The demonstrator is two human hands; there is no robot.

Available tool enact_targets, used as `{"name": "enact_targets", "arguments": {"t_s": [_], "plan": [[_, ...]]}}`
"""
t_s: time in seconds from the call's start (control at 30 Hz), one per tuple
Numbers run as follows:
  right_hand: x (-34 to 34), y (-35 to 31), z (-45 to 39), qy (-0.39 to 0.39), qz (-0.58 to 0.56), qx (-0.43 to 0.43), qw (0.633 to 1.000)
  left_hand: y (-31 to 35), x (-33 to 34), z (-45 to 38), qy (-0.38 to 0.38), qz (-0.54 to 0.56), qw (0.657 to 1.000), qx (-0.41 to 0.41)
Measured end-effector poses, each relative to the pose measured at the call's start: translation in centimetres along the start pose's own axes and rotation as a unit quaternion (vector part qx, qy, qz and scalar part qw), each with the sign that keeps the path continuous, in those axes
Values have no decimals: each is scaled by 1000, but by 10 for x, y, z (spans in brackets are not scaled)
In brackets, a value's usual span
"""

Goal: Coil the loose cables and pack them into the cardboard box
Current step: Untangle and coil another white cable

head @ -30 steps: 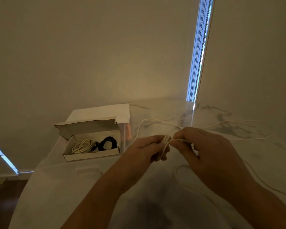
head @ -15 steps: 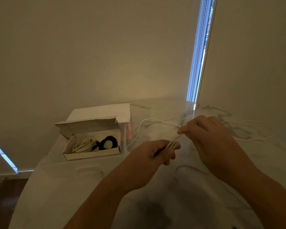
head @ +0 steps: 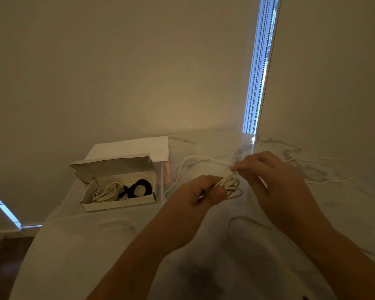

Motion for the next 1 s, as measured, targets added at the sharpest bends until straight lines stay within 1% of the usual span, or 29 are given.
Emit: {"name": "enact_targets", "arguments": {"t_s": [0.1,0.2,0.27,0.33,0.47,0.57,0.67,0.77,0.9,1.0], "plan": [[3,0,1,4,-114,55,992,-1,-2,0,7,27,1000,2],[12,2,2,-36,-220,119,968,-5,-4,0,18,74,997,-7],[19,1,3,-62,-304,149,939,-8,-4,-1,28,109,993,-19],[24,0,4,-79,-381,189,902,-9,-5,-2,40,140,989,-24],[32,-2,11,-129,-483,268,824,-8,-5,-2,56,159,985,-17],[35,-4,14,-155,-529,296,780,-10,-6,-3,65,138,988,-12],[37,-4,15,-157,-554,321,752,-12,-7,-4,64,118,991,-10],[37,-5,16,-158,-576,342,725,-13,-7,-4,64,126,990,-14],[38,-6,17,-182,-593,346,704,-13,-5,-4,65,119,991,-11],[40,-6,17,-192,-597,339,702,-14,-4,-4,68,136,988,-19]]}}
Point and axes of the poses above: each hand's wrist, its own z-axis away from the middle knuckle, its own x-axis out of the palm, y = z × x, the point moved 6 cm from there along -z, towards the middle knuckle, and after that the axes turned 12 degrees about z, right-handed, at the moved point
